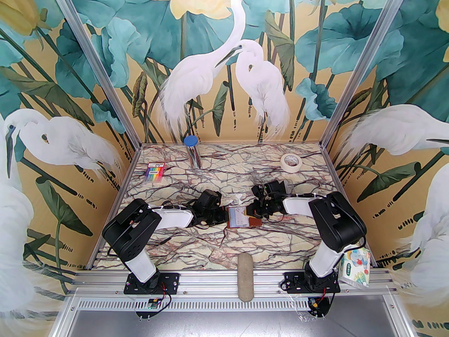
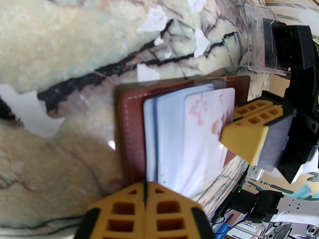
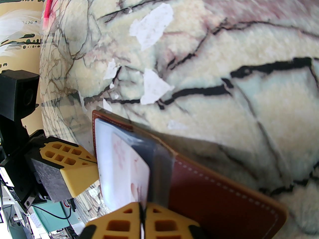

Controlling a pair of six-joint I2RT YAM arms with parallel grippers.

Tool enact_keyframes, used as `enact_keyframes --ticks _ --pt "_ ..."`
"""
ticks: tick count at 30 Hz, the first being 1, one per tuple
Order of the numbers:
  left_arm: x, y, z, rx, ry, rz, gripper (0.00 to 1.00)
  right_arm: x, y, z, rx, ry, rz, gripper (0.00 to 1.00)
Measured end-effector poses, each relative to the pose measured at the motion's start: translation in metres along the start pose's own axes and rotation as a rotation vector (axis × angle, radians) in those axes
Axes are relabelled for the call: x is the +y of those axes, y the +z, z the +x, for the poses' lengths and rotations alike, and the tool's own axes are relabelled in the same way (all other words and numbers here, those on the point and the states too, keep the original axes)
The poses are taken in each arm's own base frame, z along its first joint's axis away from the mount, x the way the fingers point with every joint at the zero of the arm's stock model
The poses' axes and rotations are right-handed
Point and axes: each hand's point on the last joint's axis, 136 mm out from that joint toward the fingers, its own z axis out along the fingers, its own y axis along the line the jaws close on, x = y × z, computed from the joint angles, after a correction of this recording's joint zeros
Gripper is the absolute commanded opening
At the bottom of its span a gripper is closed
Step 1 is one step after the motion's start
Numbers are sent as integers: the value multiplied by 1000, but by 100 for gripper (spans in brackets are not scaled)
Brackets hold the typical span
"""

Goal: Put the credit cards into the card holder

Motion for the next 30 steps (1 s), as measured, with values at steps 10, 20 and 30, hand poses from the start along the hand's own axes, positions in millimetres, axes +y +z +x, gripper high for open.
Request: enact_keyframes --ticks 10,20,30 --pt "0 0 0 0 0 -1 4 0 -8 3 -2 10 22 39" --pt "0 0 0 0 0 0 4 -7 -21 -1 -36 39 61 5" --pt "0 0 0 0 0 0 4 -17 -15 3 -11 67 79 1"
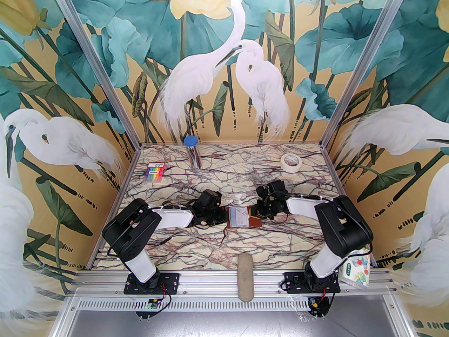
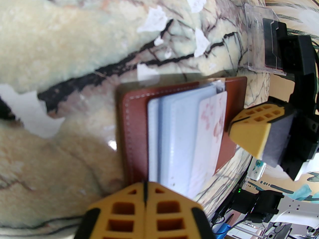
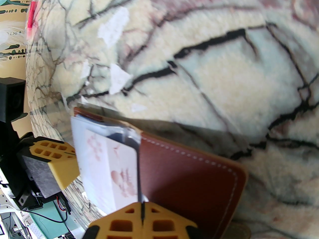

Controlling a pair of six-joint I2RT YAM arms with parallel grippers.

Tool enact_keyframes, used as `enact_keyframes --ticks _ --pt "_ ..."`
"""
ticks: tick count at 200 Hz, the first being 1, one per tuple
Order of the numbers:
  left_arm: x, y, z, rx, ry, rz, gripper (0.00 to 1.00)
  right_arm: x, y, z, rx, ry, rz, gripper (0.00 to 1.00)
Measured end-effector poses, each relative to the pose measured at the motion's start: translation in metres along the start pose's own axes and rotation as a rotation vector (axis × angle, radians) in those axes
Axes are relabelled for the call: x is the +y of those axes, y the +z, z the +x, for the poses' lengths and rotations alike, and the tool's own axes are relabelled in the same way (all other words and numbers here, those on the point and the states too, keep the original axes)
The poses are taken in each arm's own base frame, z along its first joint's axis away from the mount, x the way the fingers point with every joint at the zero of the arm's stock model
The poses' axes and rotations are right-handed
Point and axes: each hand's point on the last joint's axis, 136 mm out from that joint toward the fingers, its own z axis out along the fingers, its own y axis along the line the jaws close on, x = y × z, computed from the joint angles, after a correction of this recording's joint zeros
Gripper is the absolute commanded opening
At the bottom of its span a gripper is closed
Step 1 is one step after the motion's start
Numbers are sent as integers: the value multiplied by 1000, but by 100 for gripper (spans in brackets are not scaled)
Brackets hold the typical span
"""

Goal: Put the credit cards into the card holder

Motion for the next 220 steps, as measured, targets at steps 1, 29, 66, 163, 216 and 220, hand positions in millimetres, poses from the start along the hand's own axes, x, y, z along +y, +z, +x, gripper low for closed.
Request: enact_keyframes --ticks 1,29,66,163,216,220 --pt "0 0 0 0 0 0 4 0 0 0 1 0 0 1" --pt "0 0 0 0 0 0 4 -2 4 0 7 4 -4 0" --pt "0 0 0 0 0 0 3 0 6 -1 10 3 -26 0" --pt "0 0 0 0 0 0 4 3 9 0 18 -3 -44 0" --pt "0 0 0 0 0 0 3 8 14 1 33 -20 -46 1" --pt "0 0 0 0 0 0 3 8 14 1 33 -20 -46 1"
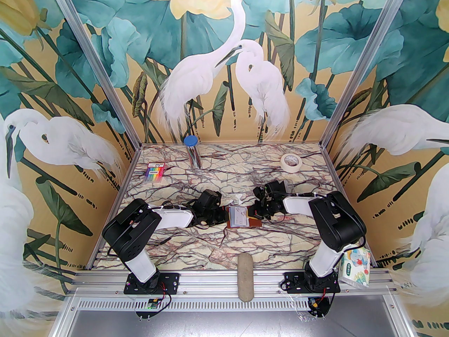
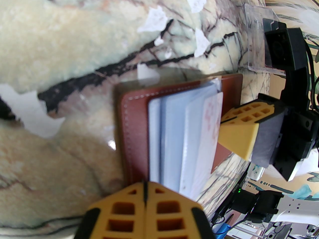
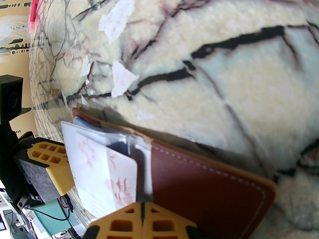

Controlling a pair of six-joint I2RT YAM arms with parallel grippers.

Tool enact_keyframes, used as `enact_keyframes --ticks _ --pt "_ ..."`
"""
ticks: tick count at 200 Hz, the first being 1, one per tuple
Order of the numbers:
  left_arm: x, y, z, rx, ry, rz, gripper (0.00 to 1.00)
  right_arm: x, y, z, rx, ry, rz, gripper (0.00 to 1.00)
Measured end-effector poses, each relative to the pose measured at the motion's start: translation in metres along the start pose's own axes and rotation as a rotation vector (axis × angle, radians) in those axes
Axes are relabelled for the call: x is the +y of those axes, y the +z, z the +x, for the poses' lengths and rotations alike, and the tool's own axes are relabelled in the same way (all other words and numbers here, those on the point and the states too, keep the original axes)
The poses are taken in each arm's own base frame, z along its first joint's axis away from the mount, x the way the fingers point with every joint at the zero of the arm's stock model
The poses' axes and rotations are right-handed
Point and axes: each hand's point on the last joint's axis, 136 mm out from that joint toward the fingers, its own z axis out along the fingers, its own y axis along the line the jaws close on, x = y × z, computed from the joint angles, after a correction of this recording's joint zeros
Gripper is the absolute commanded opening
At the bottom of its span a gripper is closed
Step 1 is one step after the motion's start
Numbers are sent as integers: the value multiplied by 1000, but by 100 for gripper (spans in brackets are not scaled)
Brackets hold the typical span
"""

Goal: Put the credit cards into the card holder

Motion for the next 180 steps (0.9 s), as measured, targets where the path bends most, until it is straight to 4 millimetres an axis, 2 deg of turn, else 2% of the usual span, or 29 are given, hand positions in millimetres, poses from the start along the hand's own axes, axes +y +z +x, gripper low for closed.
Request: enact_keyframes --ticks 180 --pt "0 0 0 -1 -3 0 4 9 5 -10 4 -15 0 4"
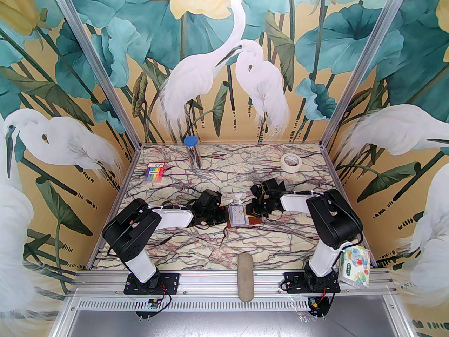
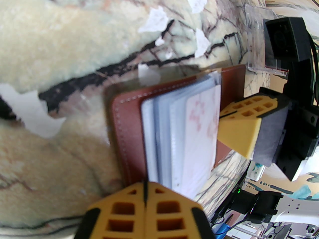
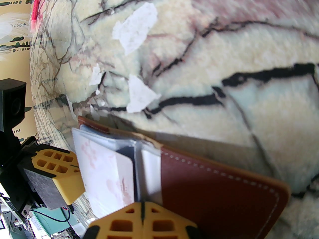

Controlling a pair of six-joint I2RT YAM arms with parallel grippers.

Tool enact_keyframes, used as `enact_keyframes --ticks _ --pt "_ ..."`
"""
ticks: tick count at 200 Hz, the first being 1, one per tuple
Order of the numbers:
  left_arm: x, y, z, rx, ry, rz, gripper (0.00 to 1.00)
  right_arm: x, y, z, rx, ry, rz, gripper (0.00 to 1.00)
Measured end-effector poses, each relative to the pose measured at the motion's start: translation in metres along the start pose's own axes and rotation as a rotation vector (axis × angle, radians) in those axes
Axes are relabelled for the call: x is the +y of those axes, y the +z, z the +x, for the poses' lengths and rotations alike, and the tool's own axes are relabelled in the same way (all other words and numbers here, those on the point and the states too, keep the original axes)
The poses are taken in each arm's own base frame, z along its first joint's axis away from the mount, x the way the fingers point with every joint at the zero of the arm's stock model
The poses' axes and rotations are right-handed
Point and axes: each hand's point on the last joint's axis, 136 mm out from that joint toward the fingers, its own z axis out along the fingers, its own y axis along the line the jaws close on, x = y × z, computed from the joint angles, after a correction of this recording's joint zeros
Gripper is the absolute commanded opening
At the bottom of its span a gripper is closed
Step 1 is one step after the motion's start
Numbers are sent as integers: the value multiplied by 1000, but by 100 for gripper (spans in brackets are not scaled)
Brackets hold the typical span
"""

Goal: Put the credit cards into the card holder

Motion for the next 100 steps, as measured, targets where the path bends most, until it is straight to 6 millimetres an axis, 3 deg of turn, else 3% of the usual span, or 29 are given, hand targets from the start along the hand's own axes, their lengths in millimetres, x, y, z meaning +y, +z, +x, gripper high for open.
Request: enact_keyframes --ticks 100 --pt "0 0 0 -1 0 -1 4 3 4 -6 -6 10 7 8"
